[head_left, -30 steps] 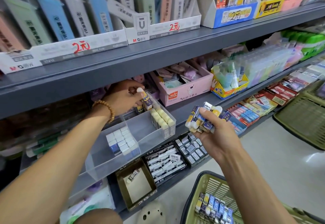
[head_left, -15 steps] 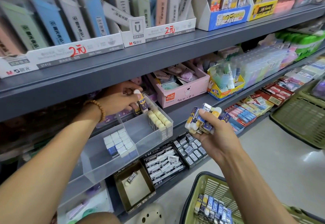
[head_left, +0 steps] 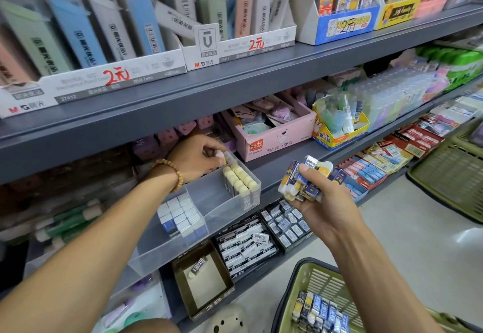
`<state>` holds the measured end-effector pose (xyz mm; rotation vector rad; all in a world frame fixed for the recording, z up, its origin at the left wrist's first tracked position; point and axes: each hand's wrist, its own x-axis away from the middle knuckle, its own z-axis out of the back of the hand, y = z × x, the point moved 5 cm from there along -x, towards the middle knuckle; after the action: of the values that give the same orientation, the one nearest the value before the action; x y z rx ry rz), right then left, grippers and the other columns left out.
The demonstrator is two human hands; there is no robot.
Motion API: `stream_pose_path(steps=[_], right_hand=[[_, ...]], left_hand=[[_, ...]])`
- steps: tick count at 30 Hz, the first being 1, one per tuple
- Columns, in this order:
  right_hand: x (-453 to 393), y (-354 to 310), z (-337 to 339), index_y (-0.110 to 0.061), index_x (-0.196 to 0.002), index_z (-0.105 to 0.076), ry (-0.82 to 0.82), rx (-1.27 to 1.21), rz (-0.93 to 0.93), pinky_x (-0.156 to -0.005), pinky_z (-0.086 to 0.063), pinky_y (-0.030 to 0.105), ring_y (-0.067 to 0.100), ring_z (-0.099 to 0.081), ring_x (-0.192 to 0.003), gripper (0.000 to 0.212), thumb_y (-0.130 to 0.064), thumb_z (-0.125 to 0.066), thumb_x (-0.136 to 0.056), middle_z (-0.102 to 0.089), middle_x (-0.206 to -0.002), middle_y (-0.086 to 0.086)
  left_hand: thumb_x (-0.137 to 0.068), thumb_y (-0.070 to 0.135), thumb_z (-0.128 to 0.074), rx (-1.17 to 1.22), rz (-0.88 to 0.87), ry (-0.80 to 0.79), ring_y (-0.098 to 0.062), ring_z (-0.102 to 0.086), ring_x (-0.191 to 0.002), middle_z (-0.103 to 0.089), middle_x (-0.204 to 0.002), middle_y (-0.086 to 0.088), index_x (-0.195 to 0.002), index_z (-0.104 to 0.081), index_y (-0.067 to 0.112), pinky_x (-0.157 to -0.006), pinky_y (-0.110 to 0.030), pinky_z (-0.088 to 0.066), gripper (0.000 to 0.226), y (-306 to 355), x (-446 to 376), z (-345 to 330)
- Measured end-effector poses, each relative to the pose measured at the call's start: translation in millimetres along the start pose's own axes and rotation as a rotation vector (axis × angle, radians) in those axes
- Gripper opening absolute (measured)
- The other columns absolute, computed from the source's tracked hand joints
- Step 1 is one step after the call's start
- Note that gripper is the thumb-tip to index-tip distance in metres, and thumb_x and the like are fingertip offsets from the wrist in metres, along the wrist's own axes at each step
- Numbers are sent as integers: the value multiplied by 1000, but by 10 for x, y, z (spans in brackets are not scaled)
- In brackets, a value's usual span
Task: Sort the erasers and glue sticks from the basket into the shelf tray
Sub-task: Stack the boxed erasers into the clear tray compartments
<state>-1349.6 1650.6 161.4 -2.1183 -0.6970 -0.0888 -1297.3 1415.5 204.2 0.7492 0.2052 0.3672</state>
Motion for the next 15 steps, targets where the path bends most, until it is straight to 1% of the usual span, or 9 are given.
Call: stream_pose_path(steps=[2,3,4,5,6,8,10,13,15], right_hand=[[-1,-5,-16,-11,-65,-71,-23,-14,3,-59,-57,38,27,-62,-66,4,-8,-72,-67,-63,-75,12],[-11,-4,-4,-14,-58,-71,-33,-15,9,-61,-57,39,25,-61,-61,11,-8,-72,-68,-63,-73,11],[-13,-3,4,-14,-57,-71,-36,-9,10,-62,-58,39,24,-61,-59,12,-8,-72,-67,-62,-72,11],[-23,0,19,-13,-60,-70,-30,-7,12,-62,-58,39,24,-61,-59,8,-9,-73,-67,-63,-73,11],[-13,-3,16,-12,-64,-69,-30,-10,12,-62,-58,40,25,-61,-59,5,-9,-73,-67,-63,-73,11],[-28,10,29,-12,-64,-69,-42,-18,20,-62,-59,40,25,-62,-60,7,-8,-73,-67,-64,-73,11],[-25,25,25,-11,-66,-70,-37,-9,14,-60,-59,39,29,-63,-67,4,-8,-73,-66,-65,-75,12],[-35,51,38,-4,-83,-67,-17,15,-10,-57,-58,36,37,-62,-85,21,-10,-74,-64,-65,-85,18],[-37,47,28,-3,-87,-64,-14,14,-16,-56,-57,35,38,-62,-84,26,-10,-74,-64,-63,-87,20]], left_hand=[[-89,13,-66,-115,-60,0,-3,-55,-67,-69,-81,8,-101,-75,12,-66,-17,-45,15,42,14,-18],[-92,14,-62,-128,-68,-14,0,-53,-66,-66,-76,17,-102,-75,13,-65,-17,-42,17,46,24,-20],[-94,14,-58,-117,-66,-24,0,-53,-67,-62,-73,23,-103,-75,14,-67,-19,-42,19,35,22,-18],[-94,12,-58,-92,-61,-24,-1,-56,-71,-61,-76,22,-102,-75,15,-72,-21,-46,19,20,22,-14],[-92,10,-61,-61,-56,-17,-4,-58,-74,-64,-81,16,-98,-74,17,-76,-24,-49,16,4,20,-11],[-86,8,-69,-13,-39,16,-7,-57,-70,-65,-79,5,-84,-69,22,-71,-25,-49,14,-27,32,-13],[-82,10,-74,1,3,50,-10,-54,-65,-62,-73,2,-81,-64,20,-64,-23,-46,14,-61,32,-20],[-81,10,-76,17,40,47,-11,-53,-64,-61,-70,1,-78,-66,16,-63,-24,-44,12,-74,9,-22],[-80,8,-76,41,52,53,-10,-54,-63,-61,-68,3,-75,-68,17,-64,-24,-45,13,-75,8,-18]])
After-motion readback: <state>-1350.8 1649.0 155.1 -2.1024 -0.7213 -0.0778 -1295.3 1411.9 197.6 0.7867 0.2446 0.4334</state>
